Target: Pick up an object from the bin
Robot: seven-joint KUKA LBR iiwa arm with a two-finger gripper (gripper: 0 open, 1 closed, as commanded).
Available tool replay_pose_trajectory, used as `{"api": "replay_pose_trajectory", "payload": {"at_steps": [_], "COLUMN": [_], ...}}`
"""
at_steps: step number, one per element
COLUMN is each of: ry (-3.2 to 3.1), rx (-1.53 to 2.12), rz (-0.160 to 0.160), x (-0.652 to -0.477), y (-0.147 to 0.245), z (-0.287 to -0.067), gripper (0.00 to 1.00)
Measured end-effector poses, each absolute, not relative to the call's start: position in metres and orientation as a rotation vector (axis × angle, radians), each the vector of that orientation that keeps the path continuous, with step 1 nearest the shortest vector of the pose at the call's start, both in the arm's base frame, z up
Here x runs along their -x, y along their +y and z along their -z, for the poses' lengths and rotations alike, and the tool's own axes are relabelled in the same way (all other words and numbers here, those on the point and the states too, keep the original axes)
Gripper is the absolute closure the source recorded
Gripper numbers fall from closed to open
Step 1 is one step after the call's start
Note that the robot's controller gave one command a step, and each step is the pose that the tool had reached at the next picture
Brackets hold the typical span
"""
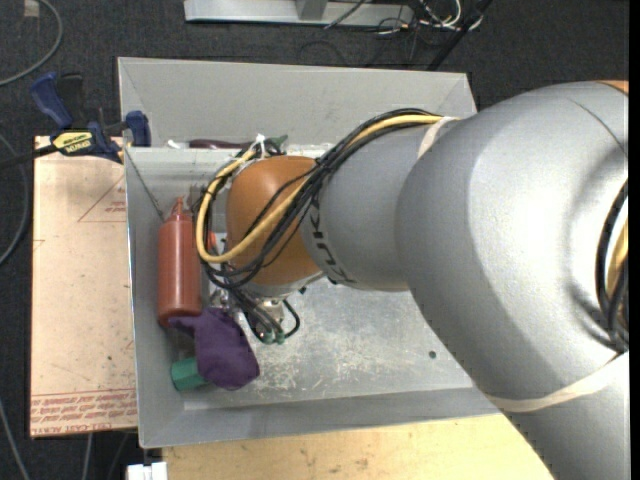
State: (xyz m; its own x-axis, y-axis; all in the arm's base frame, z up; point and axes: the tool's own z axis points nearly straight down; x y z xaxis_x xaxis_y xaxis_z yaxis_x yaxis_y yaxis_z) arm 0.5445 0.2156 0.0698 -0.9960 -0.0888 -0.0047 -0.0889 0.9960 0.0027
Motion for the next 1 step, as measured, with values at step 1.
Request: {"api": "replay_pose_trajectory", "payload": {"at_steps": [1], "ry": [3.129], "rx": [0.177], "rz": [-0.006], "x": [-0.5446], "y": [0.2112], "z": [-0.1818], "gripper": [1.0]}}
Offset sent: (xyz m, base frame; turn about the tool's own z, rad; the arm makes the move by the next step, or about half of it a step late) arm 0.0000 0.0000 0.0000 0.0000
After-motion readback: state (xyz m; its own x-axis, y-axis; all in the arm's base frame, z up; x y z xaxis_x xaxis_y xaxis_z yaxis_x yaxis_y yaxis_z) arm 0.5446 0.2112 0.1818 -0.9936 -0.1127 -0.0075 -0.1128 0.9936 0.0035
